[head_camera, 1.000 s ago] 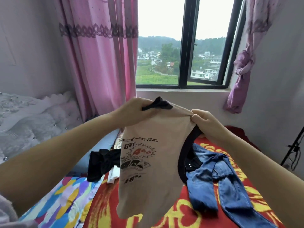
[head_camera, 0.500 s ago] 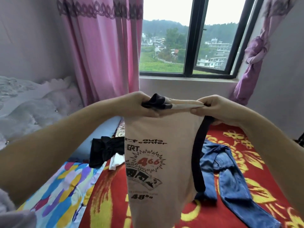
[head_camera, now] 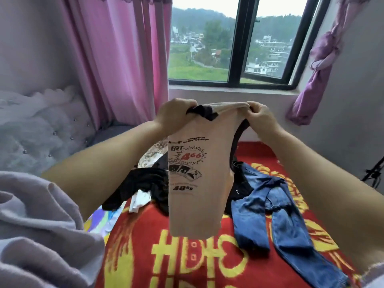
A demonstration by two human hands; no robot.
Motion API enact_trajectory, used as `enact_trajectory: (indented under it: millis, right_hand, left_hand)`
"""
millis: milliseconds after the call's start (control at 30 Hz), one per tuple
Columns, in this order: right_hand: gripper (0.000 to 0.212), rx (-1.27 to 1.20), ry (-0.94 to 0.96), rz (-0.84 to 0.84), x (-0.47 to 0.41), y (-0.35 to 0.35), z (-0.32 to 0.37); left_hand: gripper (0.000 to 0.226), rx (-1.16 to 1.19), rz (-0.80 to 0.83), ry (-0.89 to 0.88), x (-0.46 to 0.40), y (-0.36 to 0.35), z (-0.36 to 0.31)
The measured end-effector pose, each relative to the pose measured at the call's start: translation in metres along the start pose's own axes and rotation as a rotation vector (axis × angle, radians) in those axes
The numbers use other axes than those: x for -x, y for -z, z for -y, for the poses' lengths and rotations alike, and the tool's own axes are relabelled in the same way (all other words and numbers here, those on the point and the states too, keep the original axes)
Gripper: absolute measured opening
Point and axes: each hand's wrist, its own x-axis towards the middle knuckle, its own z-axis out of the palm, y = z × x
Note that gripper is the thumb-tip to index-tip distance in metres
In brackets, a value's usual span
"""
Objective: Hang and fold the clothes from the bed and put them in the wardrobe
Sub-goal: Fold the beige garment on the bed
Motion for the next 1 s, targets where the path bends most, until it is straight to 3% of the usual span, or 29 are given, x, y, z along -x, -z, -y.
enact_trajectory:
  millis: [100,200,367,467,567,700,867,1000]
  right_hand:
    - [0.018,-0.124,0.013,0.134,0.012,0.017,0.018]
    - [0.018,-0.122,-0.032,0.297,0.047,0.021,0.006]
    - [0.030,0.042,-0.259,0.600,0.140,-0.001,-0.087]
    - [0.032,0.136,-0.398,0.748,0.221,-0.028,-0.160]
    - [0.038,0.142,-0.558,0.806,0.310,-0.055,-0.230]
    - [0.033,0.092,-0.733,0.920,0.417,-0.086,-0.287]
    - [0.032,0.038,-0.842,1.017,0.494,-0.108,-0.318]
    - [0.026,0.018,-0.863,0.996,0.486,-0.120,-0.337]
  left_hand:
    - [0.029,0.151,0.008,-0.050,0.009,0.015,-0.013]
    - [0.039,0.225,0.125,-0.062,0.047,-0.005,-0.017]
    - [0.043,0.136,0.431,-0.070,0.153,-0.094,-0.011]
    - [0.035,0.205,0.639,-0.073,0.238,-0.163,-0.012]
    - [0.032,0.249,0.905,-0.015,0.331,-0.231,-0.018]
    - [0.029,0.261,1.127,0.034,0.438,-0.293,-0.028]
    - [0.029,0.381,1.264,0.017,0.515,-0.330,-0.034]
    - [0.028,0.366,1.294,0.027,0.516,-0.352,-0.019]
